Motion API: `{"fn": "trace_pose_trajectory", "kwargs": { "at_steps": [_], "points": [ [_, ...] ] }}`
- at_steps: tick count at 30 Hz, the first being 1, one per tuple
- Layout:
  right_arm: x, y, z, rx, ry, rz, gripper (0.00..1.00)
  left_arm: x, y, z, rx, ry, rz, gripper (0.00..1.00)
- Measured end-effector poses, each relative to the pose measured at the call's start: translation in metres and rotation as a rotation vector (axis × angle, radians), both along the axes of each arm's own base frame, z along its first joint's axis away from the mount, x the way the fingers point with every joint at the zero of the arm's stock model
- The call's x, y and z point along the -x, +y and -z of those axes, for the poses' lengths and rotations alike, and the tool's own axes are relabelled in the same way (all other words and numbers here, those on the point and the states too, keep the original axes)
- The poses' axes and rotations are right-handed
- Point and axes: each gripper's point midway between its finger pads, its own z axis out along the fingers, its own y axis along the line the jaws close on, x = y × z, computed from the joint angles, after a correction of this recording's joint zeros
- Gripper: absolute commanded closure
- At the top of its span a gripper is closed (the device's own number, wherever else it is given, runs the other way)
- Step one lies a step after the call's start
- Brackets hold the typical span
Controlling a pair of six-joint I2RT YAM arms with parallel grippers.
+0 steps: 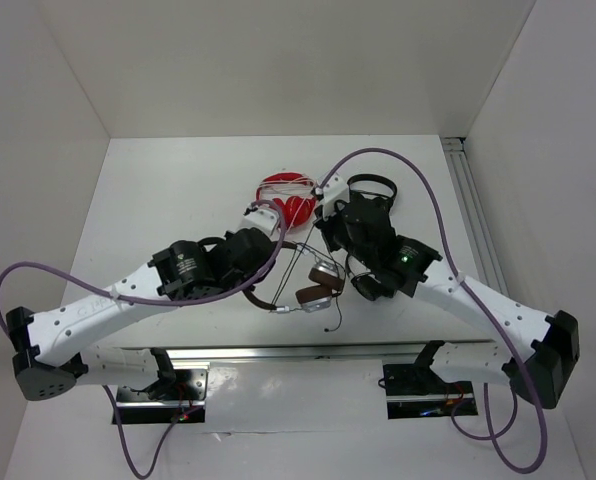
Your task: Wrap the headphones
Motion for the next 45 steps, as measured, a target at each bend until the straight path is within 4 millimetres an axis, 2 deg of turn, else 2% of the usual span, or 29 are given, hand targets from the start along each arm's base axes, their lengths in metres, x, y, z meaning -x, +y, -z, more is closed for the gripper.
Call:
{"fn": "trace_pose_trajectory", "kwargs": {
  "at_steps": [4,8,13,17,21,25,28,32,38,40,45],
  "points": [
    [-0.004,0.008,0.009,-0.048,0.047,-0.067,0.92,0.001,0.003,-0.014,0.020,-0.019,0.002,1.00],
    [0.005,0.027,0.011,-0.115,0.052,-0.175,0.89,0.007,0.010,-0.017,0.001,-0.003,0.016,1.00],
    [0.018,0.043,0.020,-0.179,0.071,-0.292,0.89,0.018,0.007,-0.020,-0.003,0.042,0.091,1.00],
    [0.022,0.051,0.023,-0.231,0.063,-0.338,0.89,0.020,0.006,-0.033,0.016,0.038,0.100,1.00],
    [0.025,0.055,0.025,-0.286,0.049,-0.364,0.87,0.019,0.015,-0.049,0.011,0.017,0.070,1.00],
    [0.024,0.060,0.025,-0.344,0.046,-0.385,0.81,0.021,0.018,-0.057,0.019,0.017,0.059,1.00],
    [0.021,0.066,0.030,-0.390,0.056,-0.398,0.65,0.023,0.018,-0.068,0.043,0.012,0.065,1.00],
    [0.023,0.082,0.047,-0.441,0.097,-0.425,0.62,0.025,0.014,-0.082,0.093,-0.001,0.074,1.00],
    [0.026,0.110,0.082,-0.456,0.167,-0.463,0.60,0.028,0.018,-0.087,0.130,0.002,0.040,1.00],
    [0.025,0.115,0.094,-0.462,0.187,-0.461,0.64,0.028,0.021,-0.091,0.139,-0.005,0.025,1.00],
    [0.031,0.113,0.126,-0.481,0.240,-0.447,0.64,0.029,0.027,-0.108,0.198,-0.027,-0.011,1.00]
  ]
}}
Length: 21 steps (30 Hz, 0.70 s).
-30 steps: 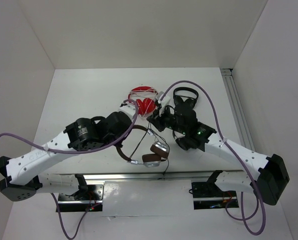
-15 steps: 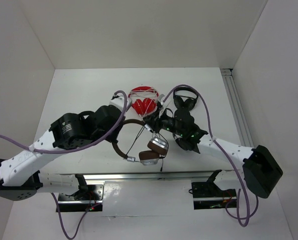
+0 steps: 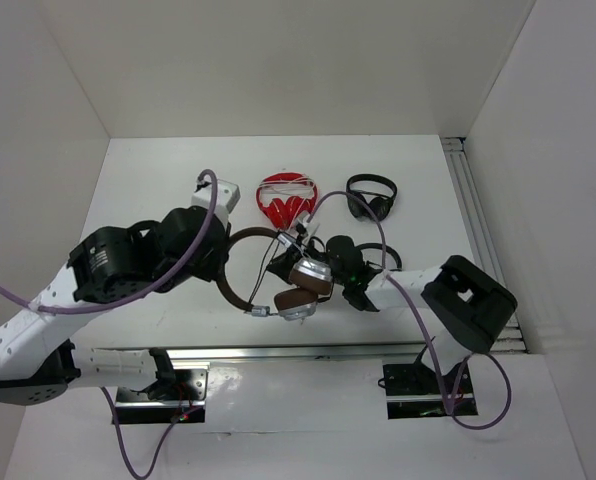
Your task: Wrap the headphones
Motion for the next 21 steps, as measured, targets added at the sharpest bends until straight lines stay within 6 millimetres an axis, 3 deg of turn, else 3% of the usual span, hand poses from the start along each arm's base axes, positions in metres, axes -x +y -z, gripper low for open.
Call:
{"fn": "trace_pose_trajectory", "kwargs": {
  "at_steps": [8,21],
  "points": [
    [0.008,0.002,0.046,0.018,0.087,-0.015,0.64,0.005,0.015,-0.024,0.081,-0.038,-0.032,1.00],
    [0.021,-0.001,0.084,0.072,0.147,-0.025,0.59,0.006,0.024,-0.020,0.053,-0.030,-0.066,1.00]
  ]
}}
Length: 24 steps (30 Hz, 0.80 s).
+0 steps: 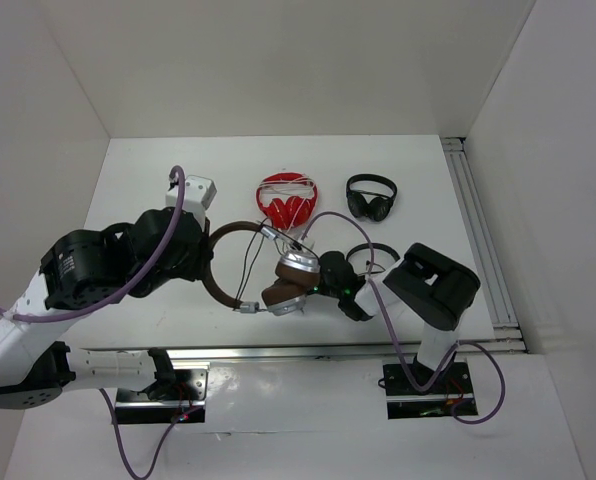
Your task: Wrap the headphones
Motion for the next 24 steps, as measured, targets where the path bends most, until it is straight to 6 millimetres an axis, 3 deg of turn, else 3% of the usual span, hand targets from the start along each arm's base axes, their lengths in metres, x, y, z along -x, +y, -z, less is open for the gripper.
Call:
{"fn": "trace_pose_trajectory", "kwargs": {
  "at_steps": [16,24],
  "points": [
    [0.007,-0.015,0.027,0.062,0.043,0.029,0.59,-0.003,0.012,0.000,-0.029,-0.013,-0.059,1.00],
    [0.014,-0.020,0.029,0.051,0.039,0.026,0.61,-0.006,0.017,-0.003,-0.026,-0.022,-0.083,1.00]
  ]
}}
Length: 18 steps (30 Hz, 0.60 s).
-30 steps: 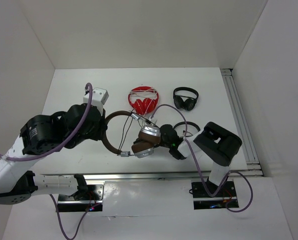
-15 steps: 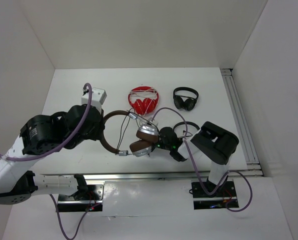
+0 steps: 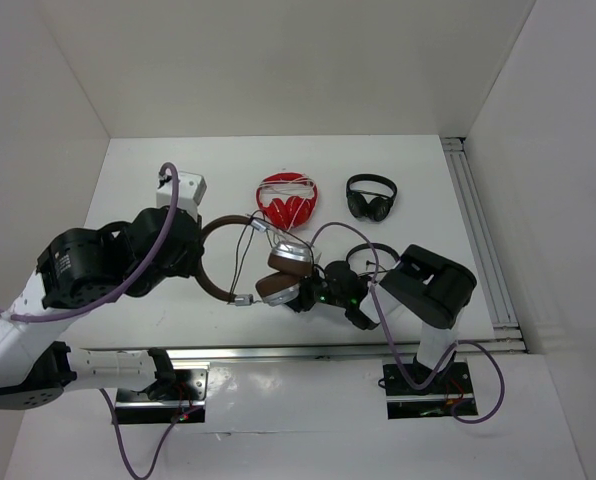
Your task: Wrap the headphones
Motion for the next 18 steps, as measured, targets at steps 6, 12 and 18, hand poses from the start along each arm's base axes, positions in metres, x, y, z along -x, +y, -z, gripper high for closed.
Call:
{"fn": "trace_pose_trajectory", "kwargs": {
  "at_steps": [6,12,18],
  "points": [
    [0.008,-0.003,0.001,-0.007,0.006,-0.006,0.63,-0.003,0.005,0.001,-0.006,0.002,-0.025,1.00],
    [0.019,-0.002,0.003,0.003,0.017,-0.021,0.88,-0.007,0.011,0.001,-0.010,0.002,-0.058,1.00],
    [0.025,0.002,0.004,0.008,0.009,-0.021,0.98,-0.007,0.012,0.001,-0.009,0.004,-0.060,1.00]
  ]
}}
